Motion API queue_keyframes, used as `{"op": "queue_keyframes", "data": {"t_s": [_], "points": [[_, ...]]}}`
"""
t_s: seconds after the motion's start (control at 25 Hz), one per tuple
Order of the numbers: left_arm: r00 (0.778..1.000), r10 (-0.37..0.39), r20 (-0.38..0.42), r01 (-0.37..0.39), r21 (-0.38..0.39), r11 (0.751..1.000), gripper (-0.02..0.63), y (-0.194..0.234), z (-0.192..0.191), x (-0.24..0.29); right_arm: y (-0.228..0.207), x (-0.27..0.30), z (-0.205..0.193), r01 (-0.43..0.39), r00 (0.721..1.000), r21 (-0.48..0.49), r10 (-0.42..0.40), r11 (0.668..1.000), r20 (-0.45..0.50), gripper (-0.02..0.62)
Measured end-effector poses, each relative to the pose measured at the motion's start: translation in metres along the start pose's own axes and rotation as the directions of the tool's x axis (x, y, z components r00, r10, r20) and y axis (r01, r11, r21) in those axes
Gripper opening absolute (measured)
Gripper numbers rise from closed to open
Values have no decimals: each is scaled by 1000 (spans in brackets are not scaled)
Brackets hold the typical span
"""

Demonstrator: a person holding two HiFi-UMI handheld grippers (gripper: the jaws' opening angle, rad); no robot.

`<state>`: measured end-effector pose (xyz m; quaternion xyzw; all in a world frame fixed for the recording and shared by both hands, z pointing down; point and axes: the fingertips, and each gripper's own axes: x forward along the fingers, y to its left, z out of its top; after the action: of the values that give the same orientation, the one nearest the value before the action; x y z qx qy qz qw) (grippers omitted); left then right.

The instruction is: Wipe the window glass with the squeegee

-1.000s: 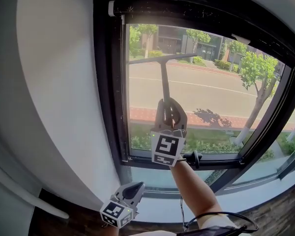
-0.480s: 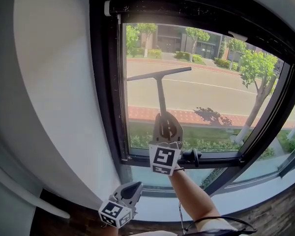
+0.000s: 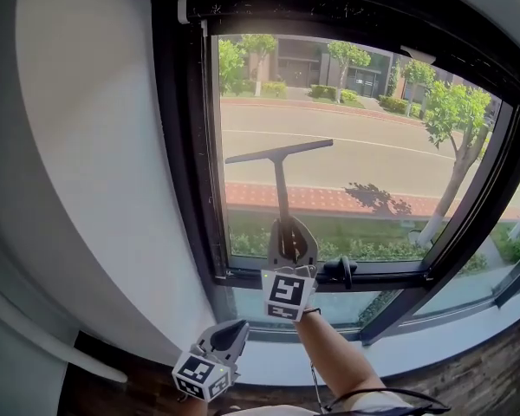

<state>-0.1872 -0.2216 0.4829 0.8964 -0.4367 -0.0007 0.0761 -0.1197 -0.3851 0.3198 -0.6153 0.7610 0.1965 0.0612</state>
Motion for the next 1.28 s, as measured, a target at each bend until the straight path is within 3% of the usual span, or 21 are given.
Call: {"op": "queue_keyframes", "data": {"t_s": [0.64,1.28], "points": [[1000,-8,-7,8,7,1000,18,-9,-1,-1,6,-38,-69,-10,992,6,11,1000,-126,98],[1000,-20,-12,20,17,1000,18,-20,-1,-9,15,-73,-135,-18,961,37,28,999,-276,98]]}}
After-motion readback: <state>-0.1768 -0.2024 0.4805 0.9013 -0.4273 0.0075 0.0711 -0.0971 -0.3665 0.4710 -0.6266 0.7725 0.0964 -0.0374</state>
